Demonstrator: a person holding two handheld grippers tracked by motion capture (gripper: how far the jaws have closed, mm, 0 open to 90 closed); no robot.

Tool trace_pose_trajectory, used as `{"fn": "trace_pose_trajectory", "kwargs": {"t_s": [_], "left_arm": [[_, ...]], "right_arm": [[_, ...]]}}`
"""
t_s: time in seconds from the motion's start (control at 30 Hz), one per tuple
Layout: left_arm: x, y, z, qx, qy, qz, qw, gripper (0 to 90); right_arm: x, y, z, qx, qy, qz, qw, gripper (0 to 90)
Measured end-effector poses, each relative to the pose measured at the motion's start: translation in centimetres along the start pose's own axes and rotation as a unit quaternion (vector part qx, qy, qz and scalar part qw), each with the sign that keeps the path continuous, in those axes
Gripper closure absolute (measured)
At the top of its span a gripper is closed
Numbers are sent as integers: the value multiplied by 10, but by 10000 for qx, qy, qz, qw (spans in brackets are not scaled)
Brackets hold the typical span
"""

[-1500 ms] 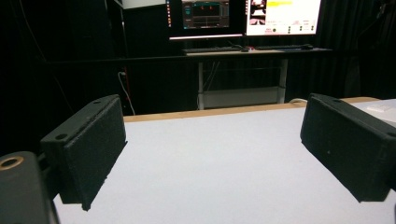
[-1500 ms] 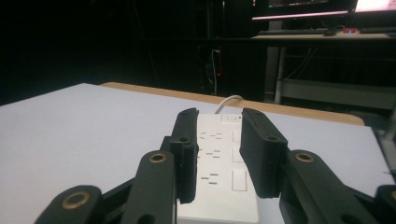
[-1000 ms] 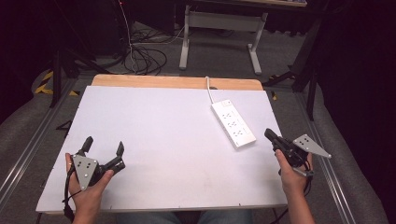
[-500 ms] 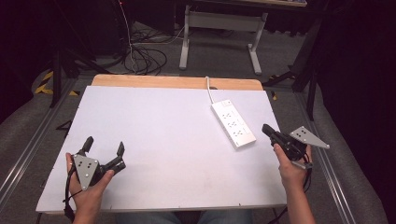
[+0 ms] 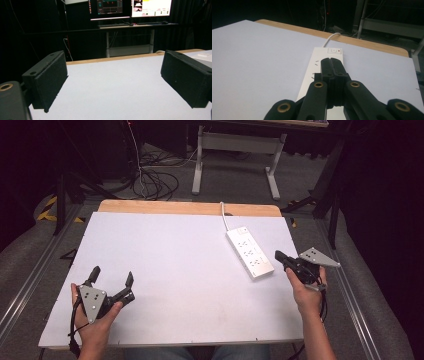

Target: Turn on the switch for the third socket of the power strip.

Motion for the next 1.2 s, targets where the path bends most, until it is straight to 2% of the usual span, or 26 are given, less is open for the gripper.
{"fn": "trace_pose_trajectory", "kwargs": {"t_s": [0.53,0.7,0.87,1.2], "left_arm": [[0,0,-1,-23,-16,5,10000,76],[0,0,-1,-24,-12,2,10000,76],[0,0,-1,-38,-10,7,10000,75],[1,1,1,-3,21,-11,10000,76]], "right_arm": [[3,22,2,158,-34,-433,9989,900],[5,33,6,235,0,-556,9982,900],[4,48,8,283,-89,-711,9970,900],[10,59,16,396,-147,-970,9944,900]]}}
Point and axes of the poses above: each handheld gripper's, and its own axes: y roughly forward along the jaws, x roughly out of its underside, z roughly to its right, the point moved 5 cm from there along y, roughly forward along the jaws, and after that the axes turned 7 degrees about y, right-handed, at the moved point
